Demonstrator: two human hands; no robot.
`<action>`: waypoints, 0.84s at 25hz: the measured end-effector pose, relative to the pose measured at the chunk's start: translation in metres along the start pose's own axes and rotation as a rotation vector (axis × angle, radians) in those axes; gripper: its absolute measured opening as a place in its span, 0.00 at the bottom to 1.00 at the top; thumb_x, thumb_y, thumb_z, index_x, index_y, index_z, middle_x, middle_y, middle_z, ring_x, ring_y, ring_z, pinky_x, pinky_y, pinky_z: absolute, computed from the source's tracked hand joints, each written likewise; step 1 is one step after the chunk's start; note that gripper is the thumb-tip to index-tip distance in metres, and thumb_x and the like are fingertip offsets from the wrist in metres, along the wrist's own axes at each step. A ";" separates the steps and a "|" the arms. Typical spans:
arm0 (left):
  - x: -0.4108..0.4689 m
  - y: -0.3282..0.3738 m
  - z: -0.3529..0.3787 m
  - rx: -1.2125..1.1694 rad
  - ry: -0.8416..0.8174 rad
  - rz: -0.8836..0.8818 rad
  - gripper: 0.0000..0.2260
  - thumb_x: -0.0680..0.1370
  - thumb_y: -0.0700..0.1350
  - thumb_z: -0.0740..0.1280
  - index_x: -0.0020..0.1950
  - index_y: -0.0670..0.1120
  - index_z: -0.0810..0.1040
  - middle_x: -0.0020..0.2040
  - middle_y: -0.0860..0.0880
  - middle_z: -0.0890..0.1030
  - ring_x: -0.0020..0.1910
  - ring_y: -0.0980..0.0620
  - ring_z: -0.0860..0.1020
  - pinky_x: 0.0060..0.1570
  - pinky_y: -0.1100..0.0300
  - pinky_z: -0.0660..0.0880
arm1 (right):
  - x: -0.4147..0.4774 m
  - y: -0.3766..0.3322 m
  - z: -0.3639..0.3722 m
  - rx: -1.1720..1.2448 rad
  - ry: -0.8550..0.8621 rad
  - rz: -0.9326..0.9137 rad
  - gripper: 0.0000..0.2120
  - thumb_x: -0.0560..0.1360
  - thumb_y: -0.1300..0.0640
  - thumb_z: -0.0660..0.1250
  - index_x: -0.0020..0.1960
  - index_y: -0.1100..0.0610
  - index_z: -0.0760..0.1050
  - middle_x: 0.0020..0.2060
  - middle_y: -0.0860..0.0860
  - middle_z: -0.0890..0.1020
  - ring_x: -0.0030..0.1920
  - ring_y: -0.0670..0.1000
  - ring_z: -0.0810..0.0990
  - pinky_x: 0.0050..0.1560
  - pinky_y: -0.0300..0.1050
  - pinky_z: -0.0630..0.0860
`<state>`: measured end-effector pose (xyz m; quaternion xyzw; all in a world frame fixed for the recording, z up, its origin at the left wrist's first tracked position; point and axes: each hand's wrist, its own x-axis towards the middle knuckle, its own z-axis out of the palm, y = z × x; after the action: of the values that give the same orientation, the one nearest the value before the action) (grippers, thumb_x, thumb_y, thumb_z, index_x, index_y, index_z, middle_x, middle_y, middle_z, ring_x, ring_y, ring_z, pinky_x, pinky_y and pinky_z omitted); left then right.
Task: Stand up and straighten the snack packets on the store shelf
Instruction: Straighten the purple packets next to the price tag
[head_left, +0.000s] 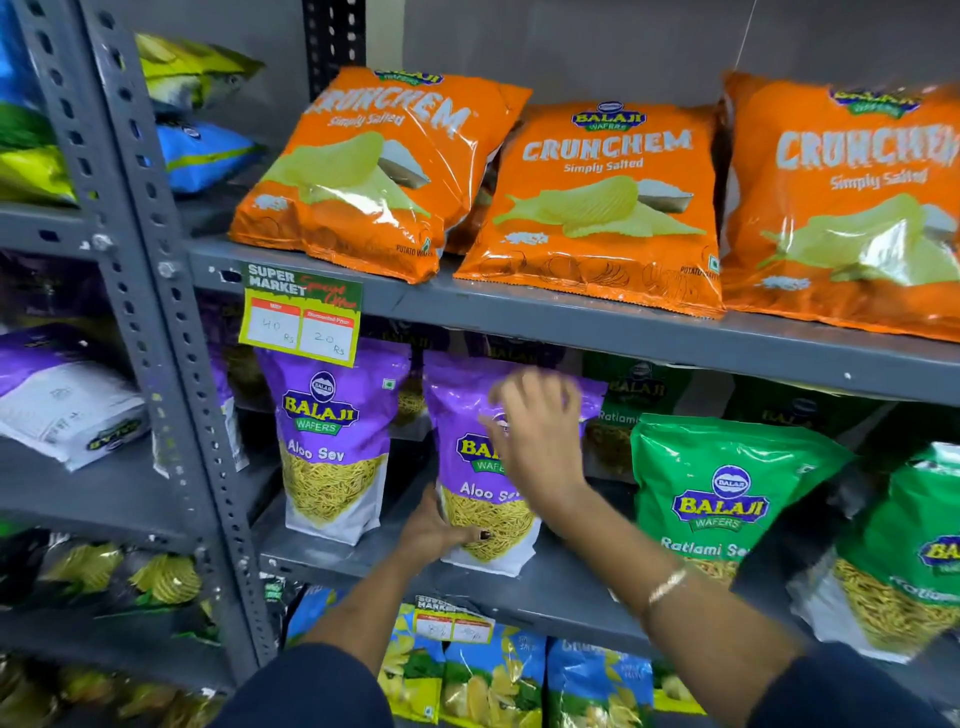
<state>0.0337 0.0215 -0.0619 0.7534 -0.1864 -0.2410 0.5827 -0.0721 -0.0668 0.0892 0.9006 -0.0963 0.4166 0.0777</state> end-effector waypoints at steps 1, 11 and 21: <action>0.001 0.000 -0.001 0.008 0.004 0.004 0.38 0.63 0.35 0.78 0.69 0.42 0.64 0.58 0.45 0.79 0.56 0.50 0.77 0.47 0.71 0.77 | -0.027 -0.001 0.011 -0.002 -0.058 -0.097 0.08 0.68 0.51 0.67 0.38 0.55 0.78 0.34 0.52 0.81 0.38 0.55 0.79 0.44 0.48 0.71; 0.002 -0.012 -0.003 0.120 0.019 -0.022 0.41 0.63 0.41 0.79 0.71 0.45 0.61 0.65 0.43 0.76 0.63 0.45 0.75 0.60 0.55 0.72 | -0.110 0.051 0.100 0.752 -0.862 0.785 0.39 0.66 0.62 0.76 0.70 0.59 0.59 0.65 0.59 0.74 0.62 0.57 0.76 0.51 0.45 0.75; -0.002 -0.012 -0.005 0.196 0.069 -0.003 0.41 0.65 0.43 0.77 0.72 0.45 0.60 0.65 0.44 0.77 0.63 0.46 0.75 0.53 0.64 0.67 | -0.111 0.041 0.107 0.841 -0.766 0.867 0.34 0.66 0.65 0.75 0.68 0.60 0.64 0.64 0.58 0.76 0.64 0.57 0.74 0.57 0.44 0.72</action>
<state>0.0346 0.0293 -0.0720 0.8147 -0.1880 -0.1965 0.5122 -0.0738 -0.1182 -0.0622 0.8181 -0.2972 0.0664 -0.4879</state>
